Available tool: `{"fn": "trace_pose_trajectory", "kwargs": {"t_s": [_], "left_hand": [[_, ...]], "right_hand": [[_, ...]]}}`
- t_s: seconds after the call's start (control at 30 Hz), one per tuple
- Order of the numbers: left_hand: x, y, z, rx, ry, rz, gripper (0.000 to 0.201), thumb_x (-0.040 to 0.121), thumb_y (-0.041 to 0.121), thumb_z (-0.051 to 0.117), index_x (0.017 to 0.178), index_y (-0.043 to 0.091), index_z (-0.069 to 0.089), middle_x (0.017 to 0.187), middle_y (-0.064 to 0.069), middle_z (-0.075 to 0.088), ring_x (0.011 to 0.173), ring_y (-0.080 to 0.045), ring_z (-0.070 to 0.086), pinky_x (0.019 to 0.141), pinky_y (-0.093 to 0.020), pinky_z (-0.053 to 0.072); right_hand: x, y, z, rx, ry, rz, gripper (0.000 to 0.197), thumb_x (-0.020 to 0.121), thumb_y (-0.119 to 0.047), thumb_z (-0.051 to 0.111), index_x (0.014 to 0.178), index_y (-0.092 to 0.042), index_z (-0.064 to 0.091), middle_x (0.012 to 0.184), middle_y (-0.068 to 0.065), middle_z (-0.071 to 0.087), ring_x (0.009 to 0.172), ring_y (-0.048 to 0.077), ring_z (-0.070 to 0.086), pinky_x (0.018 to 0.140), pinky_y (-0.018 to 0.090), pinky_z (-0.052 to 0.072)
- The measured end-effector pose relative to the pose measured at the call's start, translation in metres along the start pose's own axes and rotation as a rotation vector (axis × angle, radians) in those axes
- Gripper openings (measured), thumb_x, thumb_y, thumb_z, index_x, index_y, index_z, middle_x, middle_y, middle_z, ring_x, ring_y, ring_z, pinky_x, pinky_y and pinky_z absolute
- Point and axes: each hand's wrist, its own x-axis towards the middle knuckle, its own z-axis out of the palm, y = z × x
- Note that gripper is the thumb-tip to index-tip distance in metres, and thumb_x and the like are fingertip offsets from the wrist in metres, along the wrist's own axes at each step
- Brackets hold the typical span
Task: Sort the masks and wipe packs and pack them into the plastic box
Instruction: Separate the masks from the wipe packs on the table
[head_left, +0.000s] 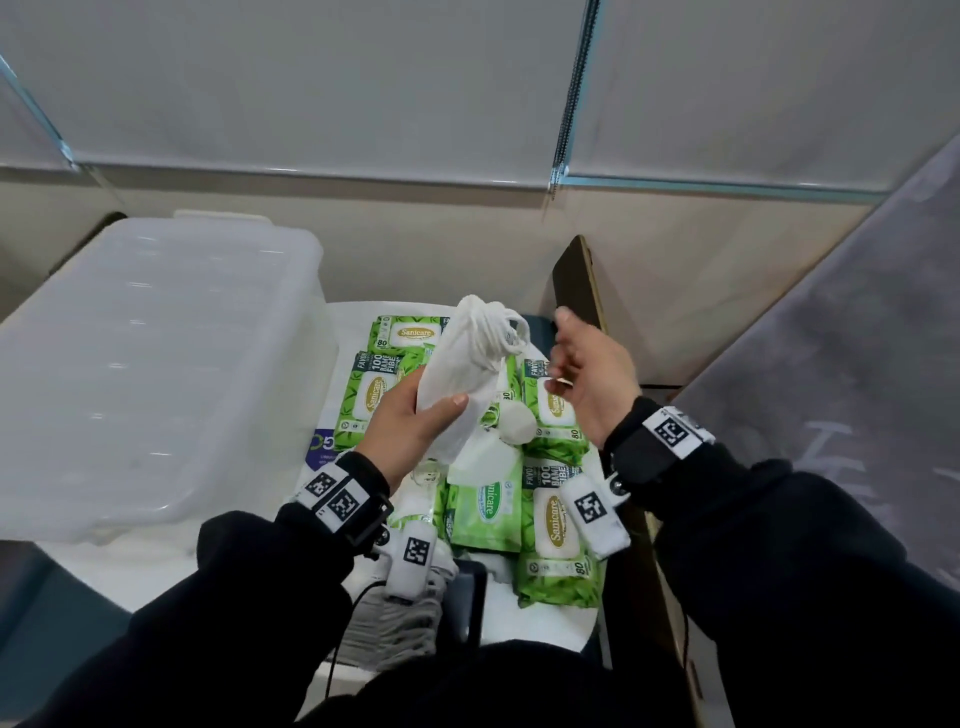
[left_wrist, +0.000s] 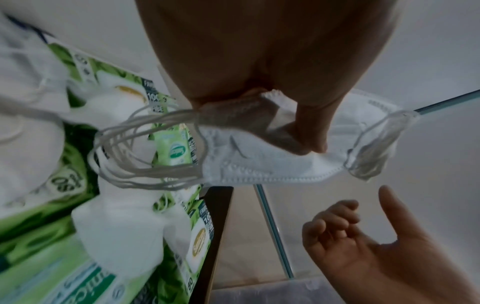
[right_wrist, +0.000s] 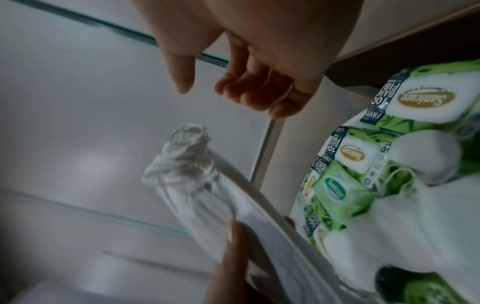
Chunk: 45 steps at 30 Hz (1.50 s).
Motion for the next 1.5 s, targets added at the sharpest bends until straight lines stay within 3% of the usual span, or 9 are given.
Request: {"fn": "trace_pose_trajectory", "kwargs": {"t_s": [0.17, 0.33, 0.43, 0.6, 0.9, 1.07, 1.13, 1.37, 1.5], "left_hand": [[-0.005, 0.021, -0.035, 0.047, -0.114, 0.059, 0.043, 0.092, 0.026, 0.072, 0.134, 0.027, 0.063, 0.122, -0.003, 0.073, 0.112, -0.027, 0.07, 0.097, -0.055, 0.056], [-0.013, 0.03, -0.058, -0.054, -0.28, 0.017, 0.038, 0.093, 0.022, 0.073, 0.131, 0.022, 0.066, 0.122, -0.01, 0.073, 0.112, -0.033, 0.07, 0.096, -0.049, 0.057], [-0.018, 0.031, -0.068, -0.162, -0.36, -0.072, 0.036, 0.091, 0.026, 0.075, 0.126, 0.019, 0.069, 0.123, -0.015, 0.072, 0.112, -0.034, 0.07, 0.097, -0.046, 0.055], [-0.024, 0.023, -0.087, -0.177, -0.381, -0.263, 0.033, 0.083, 0.036, 0.077, 0.108, 0.014, 0.075, 0.102, -0.011, 0.077, 0.087, -0.022, 0.071, 0.078, -0.035, 0.057], [-0.034, -0.008, -0.092, -0.302, -0.511, -0.671, 0.04, 0.088, 0.03, 0.08, 0.107, 0.0, 0.063, 0.091, -0.02, 0.071, 0.067, -0.025, 0.07, 0.055, -0.032, 0.058], [-0.029, -0.018, -0.107, -0.574, -0.2, -0.668, 0.01, 0.092, 0.018, 0.066, 0.09, 0.009, 0.067, 0.12, -0.018, 0.073, 0.106, -0.031, 0.073, 0.096, -0.052, 0.056], [-0.03, -0.015, -0.104, -0.71, -0.158, -0.659, 0.016, 0.094, 0.02, 0.061, 0.081, 0.011, 0.063, 0.108, -0.017, 0.074, 0.102, -0.032, 0.074, 0.105, -0.053, 0.049], [-0.018, 0.008, -0.047, -0.311, -0.095, -0.659, 0.019, 0.103, 0.022, 0.055, 0.088, 0.014, 0.063, 0.072, -0.002, 0.062, 0.067, -0.019, 0.064, 0.076, -0.04, 0.056], [-0.011, 0.031, -0.012, 0.059, -0.197, -0.481, 0.009, 0.091, 0.008, 0.065, 0.085, 0.004, 0.069, 0.077, -0.017, 0.067, 0.061, -0.021, 0.064, 0.074, -0.04, 0.059]], "right_hand": [[-0.001, -0.035, 0.028, -0.102, -0.218, -0.053, 0.075, 0.067, -0.068, 0.078, 0.125, -0.022, 0.065, 0.121, 0.002, 0.069, 0.111, 0.02, 0.065, 0.09, 0.038, 0.052], [-0.021, -0.023, 0.083, -0.253, -0.56, -0.139, 0.086, 0.066, -0.043, 0.089, 0.141, -0.017, 0.057, 0.143, 0.012, 0.062, 0.136, 0.03, 0.055, 0.108, 0.044, 0.048], [-0.035, 0.002, 0.106, -0.105, -0.626, -0.087, 0.058, 0.078, -0.014, 0.079, 0.132, -0.002, 0.061, 0.135, 0.024, 0.064, 0.133, 0.04, 0.057, 0.113, 0.051, 0.046], [-0.051, 0.04, 0.125, 0.201, -0.474, 0.007, 0.027, 0.083, 0.004, 0.057, 0.107, -0.005, 0.062, 0.094, 0.017, 0.065, 0.096, 0.033, 0.065, 0.094, 0.045, 0.054], [-0.051, 0.063, 0.08, 0.54, 0.105, 0.065, 0.016, 0.088, 0.001, 0.044, 0.093, -0.01, 0.055, 0.08, 0.009, 0.061, 0.08, 0.025, 0.063, 0.101, 0.047, 0.048], [-0.061, 0.071, 0.028, 0.611, 0.36, 0.078, 0.017, 0.095, 0.001, 0.037, 0.092, -0.013, 0.046, 0.078, 0.007, 0.057, 0.076, 0.024, 0.059, 0.084, 0.043, 0.051], [-0.067, 0.079, 0.015, 0.585, 0.431, 0.106, 0.016, 0.096, 0.0, 0.038, 0.097, -0.013, 0.048, 0.071, 0.007, 0.065, 0.073, 0.025, 0.063, 0.077, 0.044, 0.051], [-0.06, 0.075, 0.013, 0.21, 0.458, -0.112, 0.031, 0.08, 0.008, 0.052, 0.076, -0.015, 0.071, 0.088, 0.017, 0.074, 0.085, 0.034, 0.07, 0.081, 0.046, 0.058], [-0.067, 0.068, 0.03, -0.178, 0.233, -0.325, 0.026, 0.08, 0.007, 0.058, 0.098, -0.007, 0.071, 0.106, 0.008, 0.077, 0.105, 0.025, 0.07, 0.094, 0.039, 0.057]]}}
